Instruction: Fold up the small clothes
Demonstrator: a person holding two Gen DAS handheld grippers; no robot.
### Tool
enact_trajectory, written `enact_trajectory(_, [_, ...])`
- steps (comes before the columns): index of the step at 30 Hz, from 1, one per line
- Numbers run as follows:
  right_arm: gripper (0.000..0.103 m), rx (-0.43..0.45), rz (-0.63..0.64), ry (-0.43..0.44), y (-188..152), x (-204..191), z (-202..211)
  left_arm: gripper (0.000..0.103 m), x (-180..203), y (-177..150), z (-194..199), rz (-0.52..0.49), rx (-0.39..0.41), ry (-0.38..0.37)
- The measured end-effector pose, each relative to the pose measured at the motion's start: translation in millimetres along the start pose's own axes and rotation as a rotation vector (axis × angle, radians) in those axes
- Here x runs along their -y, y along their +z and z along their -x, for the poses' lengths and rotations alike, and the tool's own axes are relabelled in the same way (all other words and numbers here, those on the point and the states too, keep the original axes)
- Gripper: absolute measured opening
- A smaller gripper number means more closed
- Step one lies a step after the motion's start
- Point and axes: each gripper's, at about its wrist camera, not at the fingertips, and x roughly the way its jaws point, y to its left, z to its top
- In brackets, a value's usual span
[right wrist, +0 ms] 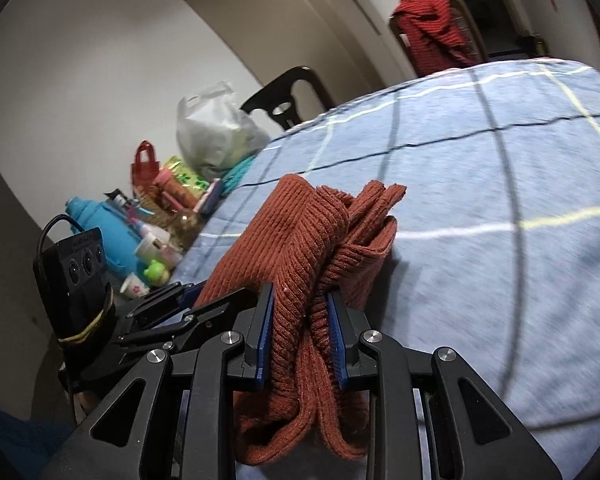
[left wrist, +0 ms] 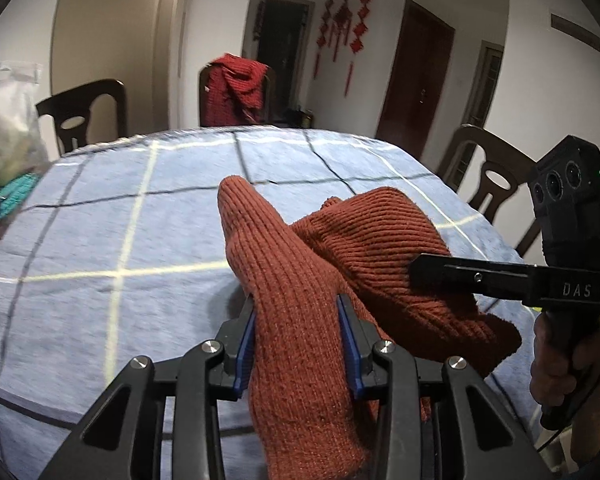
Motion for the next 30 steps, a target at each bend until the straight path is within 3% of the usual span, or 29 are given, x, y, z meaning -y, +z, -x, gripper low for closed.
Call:
enact_trajectory(6, [0.025, 0.001, -0.017, 0.058, 12.0, 5.0, -39.4, 0.039, -48.9, 2.9, -5.5, 0.043, 0.019, 0.008])
enact_trajectory(12, [0.030, -0.068, -0.105, -0.036, -2.1, 42.0, -62.9, 0.043, -79.9, -19.3, -28.0, 0.124, -0.057, 0.035])
enact_trajectory(16, [0.030, -0.017, -0.095, -0.075, -2.2, 42.3, -35.4, 0.043, -82.0, -23.4, -10.9, 0.152, -0.024, 0.021])
enact_trajectory(20, [0.030, 0.040, -0.018, -0.101, 13.5, 25.7, -19.6, 0.043, -72.7, -7.5, -0.6, 0.131, 0.034, 0.021])
enact_trajectory(23, [0.030, 0.025, 0.042, -0.130, 23.0, 15.3, -34.2, 0.043, -63.6, 3.1, -12.0, 0.095, 0.026, 0.022])
enact_trajectory(26, [0.028, -0.037, 0.057, -0.139, 24.3, 22.4, -61.6, 0.043, -63.9, 0.3, -39.4, 0.099, -0.046, 0.016])
enact_trajectory(28, [0.027, -0.108, 0.060, -0.196, 20.0, 36.1, -84.4, 0.043, -64.7, -3.0, -48.0, 0.099, -0.042, 0.028])
enact_trajectory(30, [0.027, -0.105, 0.039, -0.158, 18.8, 45.4, -85.2, 0.043, -64.0, -1.8, -46.0, 0.113, -0.049, 0.033])
